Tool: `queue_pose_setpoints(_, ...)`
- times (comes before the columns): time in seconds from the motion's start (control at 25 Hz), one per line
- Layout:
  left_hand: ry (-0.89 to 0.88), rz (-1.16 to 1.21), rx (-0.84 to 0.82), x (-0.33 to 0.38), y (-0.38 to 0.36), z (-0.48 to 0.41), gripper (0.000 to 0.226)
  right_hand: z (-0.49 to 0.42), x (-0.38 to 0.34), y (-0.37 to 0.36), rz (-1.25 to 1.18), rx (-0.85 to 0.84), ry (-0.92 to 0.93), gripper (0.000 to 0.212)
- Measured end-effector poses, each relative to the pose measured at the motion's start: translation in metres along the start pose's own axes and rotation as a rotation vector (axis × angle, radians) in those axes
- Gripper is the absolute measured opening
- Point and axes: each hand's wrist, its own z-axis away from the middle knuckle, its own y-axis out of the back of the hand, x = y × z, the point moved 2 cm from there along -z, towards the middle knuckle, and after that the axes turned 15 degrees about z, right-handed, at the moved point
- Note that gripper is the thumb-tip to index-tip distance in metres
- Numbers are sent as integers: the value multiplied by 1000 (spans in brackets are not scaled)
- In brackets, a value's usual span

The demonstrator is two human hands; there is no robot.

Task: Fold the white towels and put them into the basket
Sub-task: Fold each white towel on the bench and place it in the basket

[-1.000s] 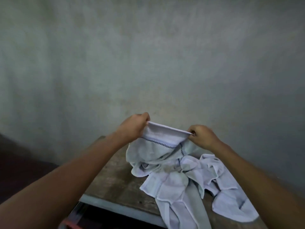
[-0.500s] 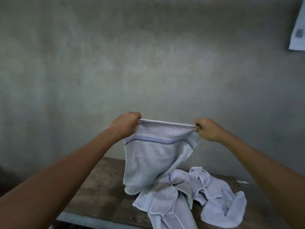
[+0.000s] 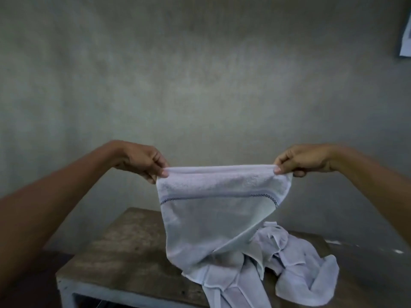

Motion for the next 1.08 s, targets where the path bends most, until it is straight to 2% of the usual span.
queue_pose_setpoints(0.08, 19, -96, 34, -10, 10, -14, 11, -16, 6, -4, 19, -64, -21, 12)
queue_pose_setpoints(0.2, -54, -428, 201, -29, 11, -46, 9, -56, 6, -22, 45, -55, -105, 6)
queue_pose_setpoints(0.28, -68, -307, 312, -33, 17, -63, 11, -77, 2, -17, 23, 57, -116, 10)
queue_pose_setpoints(0.36, -190, -124, 526, -3, 43, -64, 13, -84, -7, 25, 120, 450, -59, 11)
queue_pose_setpoints(0.44, -455, -72, 809, 56, 83, -54, 10, -71, -32, 83, 200, 913, -9, 7)
queue_pose_setpoints(0.52, -648, -3, 926, 117, 107, -31, 15, -47, -57, 130, 95, 1115, 55, 8)
queue_pose_setpoints(0.6, -725, -3, 945, 148, 116, -15, 19, -27, -69, 150, 87, 1130, 71, 8)
queue_pose_setpoints(0.88, -638, -134, 941, 136, 95, 15, 15, 11, -78, 138, 163, 1038, 79, 4)
queue_pose_setpoints(0.96, -645, -65, 935, 136, 92, 19, 14, 15, -81, 138, 143, 1068, 103, 4)
queue_pose_setpoints(1.08, -662, 214, 873, 135, 92, 19, 12, 13, -85, 139, 127, 1100, 107, 4)
